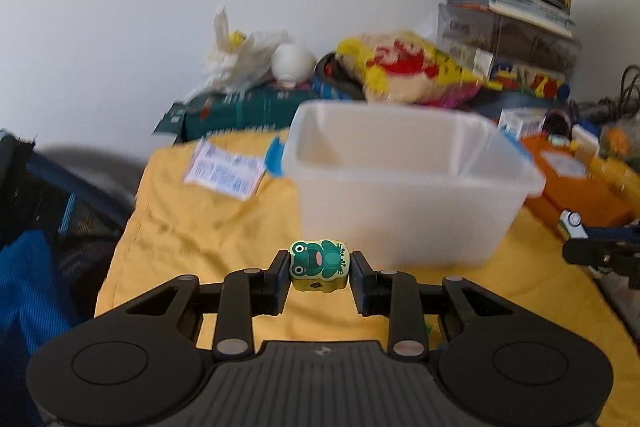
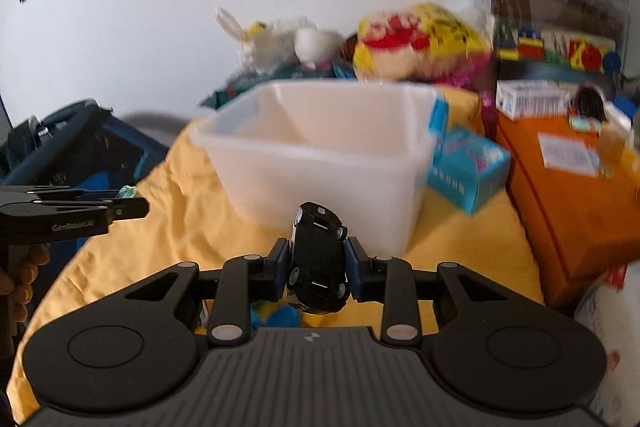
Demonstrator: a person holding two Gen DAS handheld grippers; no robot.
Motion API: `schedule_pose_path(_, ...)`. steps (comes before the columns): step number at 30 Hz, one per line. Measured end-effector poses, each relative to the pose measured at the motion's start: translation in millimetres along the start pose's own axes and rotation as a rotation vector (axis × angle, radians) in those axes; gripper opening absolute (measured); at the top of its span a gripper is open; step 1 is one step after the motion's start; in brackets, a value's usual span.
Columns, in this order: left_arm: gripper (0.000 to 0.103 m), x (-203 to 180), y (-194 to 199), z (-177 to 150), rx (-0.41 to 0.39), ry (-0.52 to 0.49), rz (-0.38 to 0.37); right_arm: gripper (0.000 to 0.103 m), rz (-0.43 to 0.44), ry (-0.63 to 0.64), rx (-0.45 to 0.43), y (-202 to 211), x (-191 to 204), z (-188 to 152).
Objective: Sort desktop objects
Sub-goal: 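Carry the black car and frog block over the bin and open both tools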
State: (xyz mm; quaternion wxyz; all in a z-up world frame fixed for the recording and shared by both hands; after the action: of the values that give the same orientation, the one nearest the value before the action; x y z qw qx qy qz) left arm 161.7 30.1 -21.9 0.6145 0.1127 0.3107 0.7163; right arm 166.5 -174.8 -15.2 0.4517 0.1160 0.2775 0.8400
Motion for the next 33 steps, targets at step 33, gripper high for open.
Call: schedule_pose_path(33,0.053,-60.1,-84.1,118.6,-0.017,-0.046,0.015,0.051,0.01,-0.013,0.04,-88.1,-72.7,104.7)
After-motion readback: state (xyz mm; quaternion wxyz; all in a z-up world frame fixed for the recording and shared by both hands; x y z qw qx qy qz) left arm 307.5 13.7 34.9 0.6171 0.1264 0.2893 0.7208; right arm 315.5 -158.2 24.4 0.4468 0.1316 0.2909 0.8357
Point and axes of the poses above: each gripper's, at about its wrist camera, not at the fingertips, and y roughly against the way its jaws point, x to its left, z to its top, the point moved 6 cm from there along -y, roughly the way its jaws point, and after that the axes turned 15 degrees about y, right-handed, at the moved point
